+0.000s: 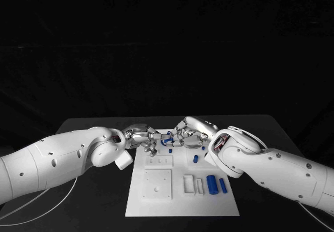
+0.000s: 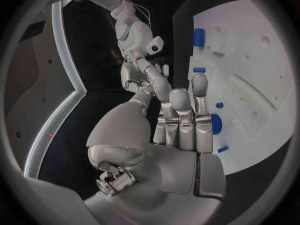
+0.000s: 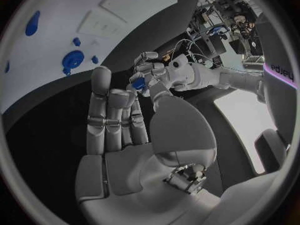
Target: Assemble the parts on the task board
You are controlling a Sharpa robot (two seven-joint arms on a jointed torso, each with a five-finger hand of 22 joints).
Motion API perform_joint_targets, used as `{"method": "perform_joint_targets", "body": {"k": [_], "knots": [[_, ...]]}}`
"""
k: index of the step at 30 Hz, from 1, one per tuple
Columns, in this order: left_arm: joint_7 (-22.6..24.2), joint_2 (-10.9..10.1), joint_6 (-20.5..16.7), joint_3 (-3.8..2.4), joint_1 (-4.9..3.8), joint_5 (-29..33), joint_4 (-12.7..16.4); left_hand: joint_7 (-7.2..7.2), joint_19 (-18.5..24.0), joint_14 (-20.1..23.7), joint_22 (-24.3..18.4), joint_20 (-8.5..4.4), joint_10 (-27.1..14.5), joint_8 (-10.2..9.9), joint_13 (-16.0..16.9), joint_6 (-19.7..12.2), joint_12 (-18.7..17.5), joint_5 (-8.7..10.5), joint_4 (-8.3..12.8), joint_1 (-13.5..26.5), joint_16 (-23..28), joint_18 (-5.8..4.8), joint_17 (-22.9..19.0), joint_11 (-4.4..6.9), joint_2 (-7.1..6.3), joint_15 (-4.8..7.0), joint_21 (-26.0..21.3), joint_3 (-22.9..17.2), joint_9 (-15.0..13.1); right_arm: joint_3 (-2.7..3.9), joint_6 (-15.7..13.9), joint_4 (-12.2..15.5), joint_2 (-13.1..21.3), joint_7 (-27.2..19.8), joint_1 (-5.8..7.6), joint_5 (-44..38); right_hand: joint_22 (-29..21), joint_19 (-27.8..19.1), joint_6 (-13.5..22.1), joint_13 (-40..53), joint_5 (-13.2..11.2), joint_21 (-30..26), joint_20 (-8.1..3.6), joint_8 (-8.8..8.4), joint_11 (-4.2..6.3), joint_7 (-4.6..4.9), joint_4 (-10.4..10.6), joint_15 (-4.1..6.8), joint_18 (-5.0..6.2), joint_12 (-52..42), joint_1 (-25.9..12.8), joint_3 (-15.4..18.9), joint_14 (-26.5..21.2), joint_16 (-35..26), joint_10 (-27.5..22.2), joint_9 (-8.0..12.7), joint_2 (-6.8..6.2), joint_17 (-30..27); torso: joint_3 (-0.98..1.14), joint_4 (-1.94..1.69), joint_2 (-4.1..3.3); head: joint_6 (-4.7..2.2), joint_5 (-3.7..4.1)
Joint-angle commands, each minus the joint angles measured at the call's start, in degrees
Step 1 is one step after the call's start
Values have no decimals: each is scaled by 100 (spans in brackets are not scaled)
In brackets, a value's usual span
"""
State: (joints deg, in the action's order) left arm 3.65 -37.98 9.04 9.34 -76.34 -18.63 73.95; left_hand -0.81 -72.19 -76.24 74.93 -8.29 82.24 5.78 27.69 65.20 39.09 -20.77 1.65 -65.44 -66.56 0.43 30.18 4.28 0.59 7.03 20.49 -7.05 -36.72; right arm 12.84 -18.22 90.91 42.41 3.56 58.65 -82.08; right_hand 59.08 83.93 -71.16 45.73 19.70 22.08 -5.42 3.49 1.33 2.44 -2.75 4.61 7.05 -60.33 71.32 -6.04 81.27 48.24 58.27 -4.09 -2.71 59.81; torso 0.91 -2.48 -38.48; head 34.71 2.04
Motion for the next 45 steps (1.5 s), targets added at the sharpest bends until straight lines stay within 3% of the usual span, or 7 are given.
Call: {"method": "perform_joint_targets", "body": {"k": [1,12,14,20,30,36,45], "knots": [[68,37,2,-17,-12,100,31,84,-48,10,106,9,-4,39,3,146,-12,42,-8,15,-34,-43,-6,35,-80,21,-13,33,16,-15,75,16,-20,74,-14,-126,-9,229,-32,7,-20,39,-43,18,14,4,38,17,-1,26,-34,-3,14,14,30,2,-25,5,2,-3,0,2,12],[15,40,51,-15,-12,37,30,85,-44,20,107,12,-18,34,10,190,-3,269,74,-143,-35,-43,-7,35,-119,20,-27,88,152,-15,64,6,-27,135,-14,-172,-13,227,-33,10,-12,41,-43,19,14,4,52,17,1,31,-35,-7,15,11,30,2,-29,9,-1,-4,-1,10,18],[17,38,65,-15,-11,30,30,91,-42,25,109,10,-25,29,10,188,-6,84,138,-226,-35,-43,-7,37,-78,22,-28,42,173,-15,67,5,-26,141,-14,-176,-13,227,-33,10,-12,41,-43,19,14,4,52,17,1,31,-35,-7,15,11,30,2,-29,9,0,-4,-3,6,17],[39,37,91,-15,-10,24,25,91,-26,37,114,8,-25,73,-2,135,-20,-173,346,-413,-40,-43,-3,32,69,21,-17,-159,137,-15,77,5,-28,149,-14,-184,-13,227,-33,10,-12,41,-43,19,14,4,52,17,1,31,-35,-7,15,11,30,2,-29,9,-1,-3,-1,11,15],[66,52,-20,-14,-4,90,-4,52,11,25,119,7,30,405,-11,27,-25,-512,623,-197,-70,-15,17,14,355,15,110,-670,-354,-15,116,8,-29,141,-14,-187,-31,227,-38,21,0,49,-41,21,15,2,82,17,6,43,-24,-26,16,-7,37,2,-54,15,1,-1,0,21,18],[-21,57,-138,-13,0,126,-7,91,9,-22,118,-18,90,584,-2,9,-27,-841,836,92,-73,-10,38,34,401,40,195,-927,-826,-15,103,7,-19,139,-14,-187,-31,227,-38,21,0,49,-41,21,15,2,82,17,6,43,-24,-26,16,-7,37,2,-54,15,3,4,-4,23,14],[-136,61,-181,-9,3,198,-7,101,12,-56,116,-19,155,548,-4,84,-59,-968,1021,212,-63,9,72,40,411,44,260,-1018,-883,-16,81,-18,5,160,-14,-187,-47,224,-25,20,-9,47,-41,17,12,8,94,16,7,64,-14,-37,11,-34,32,5,-65,10,4,3,0,27,40]]}}
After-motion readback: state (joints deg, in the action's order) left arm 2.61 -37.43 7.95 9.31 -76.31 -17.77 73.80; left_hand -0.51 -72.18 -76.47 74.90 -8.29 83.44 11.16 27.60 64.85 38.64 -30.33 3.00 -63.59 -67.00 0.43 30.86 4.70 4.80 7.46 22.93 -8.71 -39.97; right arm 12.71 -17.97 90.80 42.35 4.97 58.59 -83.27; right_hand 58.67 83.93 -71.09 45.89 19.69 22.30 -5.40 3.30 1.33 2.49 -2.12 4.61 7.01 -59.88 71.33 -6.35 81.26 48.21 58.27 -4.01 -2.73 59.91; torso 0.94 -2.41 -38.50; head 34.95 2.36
